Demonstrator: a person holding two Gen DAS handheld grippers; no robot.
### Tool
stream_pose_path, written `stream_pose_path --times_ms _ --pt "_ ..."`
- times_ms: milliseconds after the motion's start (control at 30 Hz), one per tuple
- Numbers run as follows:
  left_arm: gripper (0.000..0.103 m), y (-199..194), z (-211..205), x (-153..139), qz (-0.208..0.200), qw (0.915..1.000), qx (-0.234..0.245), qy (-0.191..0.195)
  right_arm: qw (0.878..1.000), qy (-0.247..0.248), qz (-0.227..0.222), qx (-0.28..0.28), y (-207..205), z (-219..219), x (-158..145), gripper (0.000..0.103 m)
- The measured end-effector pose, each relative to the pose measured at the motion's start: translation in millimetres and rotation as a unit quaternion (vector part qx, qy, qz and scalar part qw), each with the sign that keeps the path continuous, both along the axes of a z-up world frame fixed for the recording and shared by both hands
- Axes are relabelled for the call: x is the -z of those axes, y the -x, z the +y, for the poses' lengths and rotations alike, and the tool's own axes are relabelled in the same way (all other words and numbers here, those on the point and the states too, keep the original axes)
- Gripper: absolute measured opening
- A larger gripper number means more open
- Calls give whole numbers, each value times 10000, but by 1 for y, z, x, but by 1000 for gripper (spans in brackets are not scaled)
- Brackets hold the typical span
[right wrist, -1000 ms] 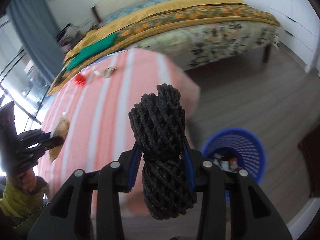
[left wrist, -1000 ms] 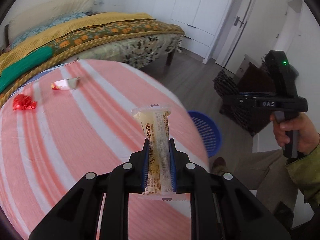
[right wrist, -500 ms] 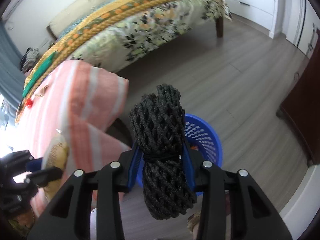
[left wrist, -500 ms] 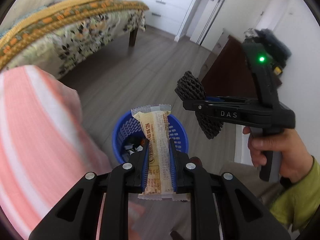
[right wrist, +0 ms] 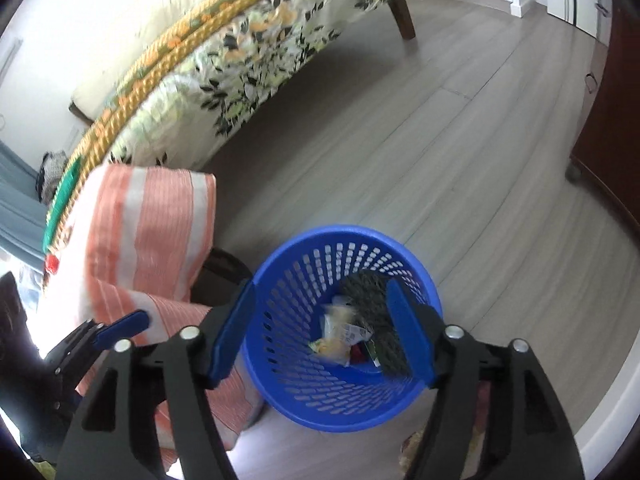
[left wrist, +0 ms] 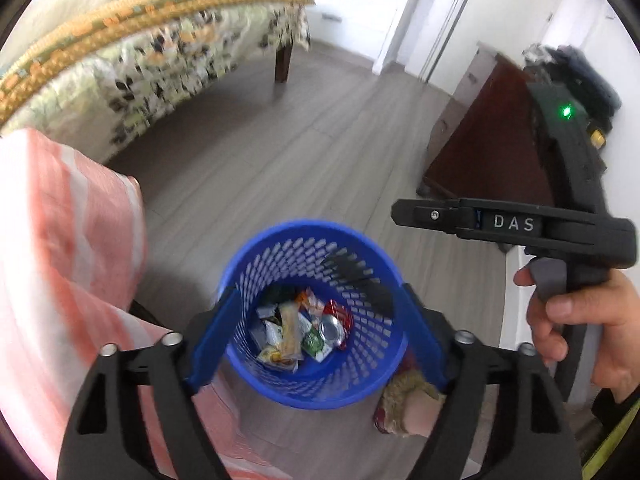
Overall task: Collect trash
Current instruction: 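Carry the bar and mesh net over the blue wastebasket and open both tools, then move both tools back over the table, then grasp the red plastic bag with the left tool and lift it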
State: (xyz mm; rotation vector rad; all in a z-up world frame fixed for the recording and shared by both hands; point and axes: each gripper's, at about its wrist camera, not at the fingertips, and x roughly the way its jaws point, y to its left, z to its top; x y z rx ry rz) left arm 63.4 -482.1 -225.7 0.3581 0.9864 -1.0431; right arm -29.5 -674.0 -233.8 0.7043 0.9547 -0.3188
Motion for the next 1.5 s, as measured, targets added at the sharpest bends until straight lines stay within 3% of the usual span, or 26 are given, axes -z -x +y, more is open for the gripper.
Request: stream_pose_path --times_ms 133,233,367,533,667,800,967,1100,1200,1333,1433,1500 --pt "93 8 37 -40 -382 9982 -179 415 9991 325 -180 219 10 10 -22 91" --pt "98 15 83 -66 -756 9941 -484 612 9961 801 -244 260 13 35 -41 93" --pt "98 13 152 -72 -1084 9881 -1031 367 9877 1539 -237 -113 9 94 -57 94" --pt "98 -8 251 -67 -948 9804 -1729 26 9742 1894 -339 -1181 -21 200 -71 95" --pt "98 -40 328 -64 -697 9676 -2396 -398 9564 1902 -436 -2172 -64 291 -85 96" --pt "98 -71 394 -66 -746 9484 -3010 -658 9340 1878 -386 -3013 -121 372 -83 98" --pt "98 -109 452 -75 -691 9288 -3578 -678 9164 2030 -235 -3441 -173 424 -56 98" --pt "98 -140 467 -77 -773 9177 -3812 -809 9173 2034 -255 -3413 -186 430 -53 98" --pt "98 -168 461 -76 -829 9193 -3770 -767 9179 1992 -276 -3421 -186 431 -53 98" --pt "98 -210 446 -82 -1060 9134 -3875 -650 9166 2048 -250 -3424 -183 435 -55 98" --pt "98 -263 436 -93 -1085 8964 -4258 -587 9167 2043 -247 -3424 -183 435 -55 98" --pt "98 -300 430 -96 -920 8907 -4424 -493 9167 2047 -244 -3424 -184 435 -55 98"
